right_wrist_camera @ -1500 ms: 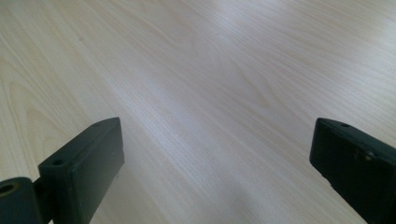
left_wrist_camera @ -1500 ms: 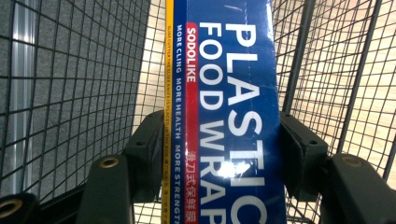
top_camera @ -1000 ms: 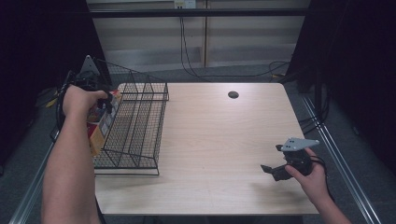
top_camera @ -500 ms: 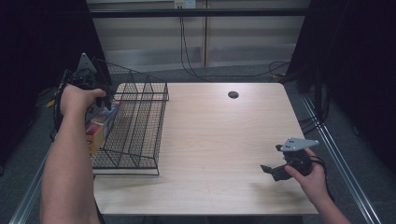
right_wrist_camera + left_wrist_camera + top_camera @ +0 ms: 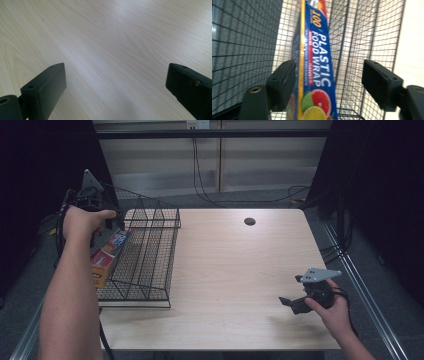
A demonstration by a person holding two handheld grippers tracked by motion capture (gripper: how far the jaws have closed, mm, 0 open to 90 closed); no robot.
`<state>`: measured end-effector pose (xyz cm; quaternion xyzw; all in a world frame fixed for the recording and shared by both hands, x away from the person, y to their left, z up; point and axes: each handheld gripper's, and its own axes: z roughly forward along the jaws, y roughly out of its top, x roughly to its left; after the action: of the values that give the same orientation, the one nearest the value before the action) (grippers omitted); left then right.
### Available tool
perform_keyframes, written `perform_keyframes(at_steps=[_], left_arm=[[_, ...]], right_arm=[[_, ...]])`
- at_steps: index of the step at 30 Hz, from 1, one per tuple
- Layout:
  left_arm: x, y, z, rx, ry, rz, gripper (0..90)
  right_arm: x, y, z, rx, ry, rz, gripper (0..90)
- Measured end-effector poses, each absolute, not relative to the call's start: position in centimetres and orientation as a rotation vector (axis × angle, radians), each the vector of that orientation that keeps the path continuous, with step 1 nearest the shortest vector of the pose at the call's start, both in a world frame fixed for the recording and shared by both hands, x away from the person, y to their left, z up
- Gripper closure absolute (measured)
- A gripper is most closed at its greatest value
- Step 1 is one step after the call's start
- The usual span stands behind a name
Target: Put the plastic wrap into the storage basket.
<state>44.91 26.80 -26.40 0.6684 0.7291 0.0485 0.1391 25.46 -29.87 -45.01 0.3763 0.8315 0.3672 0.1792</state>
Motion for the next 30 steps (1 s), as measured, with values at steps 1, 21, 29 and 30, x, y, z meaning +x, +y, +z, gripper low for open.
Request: perform_keyframes(at_steps=[1,21,29,30], left_arm=[[44.8,26.7,-26.3,1.932,2.096,0.138,24.4],[43.9,22.4,-26.1,1.939,1.987,0.131,17.9],[43.8,20.7,-26.5,1.965,1.919,0.124,16.4],[43.8,20.5,-26.6,1.979,1.901,0.121,16.2]], right_arm=[[25.5,-29.9,-45.0,1.064,2.348,1.037,3.0],[25.3,-29.8,-44.9,1.055,2.345,1.044,3.0],[25.4,-29.7,-44.9,1.050,2.357,1.041,3.0],[25.4,-29.7,-45.0,1.050,2.354,1.039,3.0]])
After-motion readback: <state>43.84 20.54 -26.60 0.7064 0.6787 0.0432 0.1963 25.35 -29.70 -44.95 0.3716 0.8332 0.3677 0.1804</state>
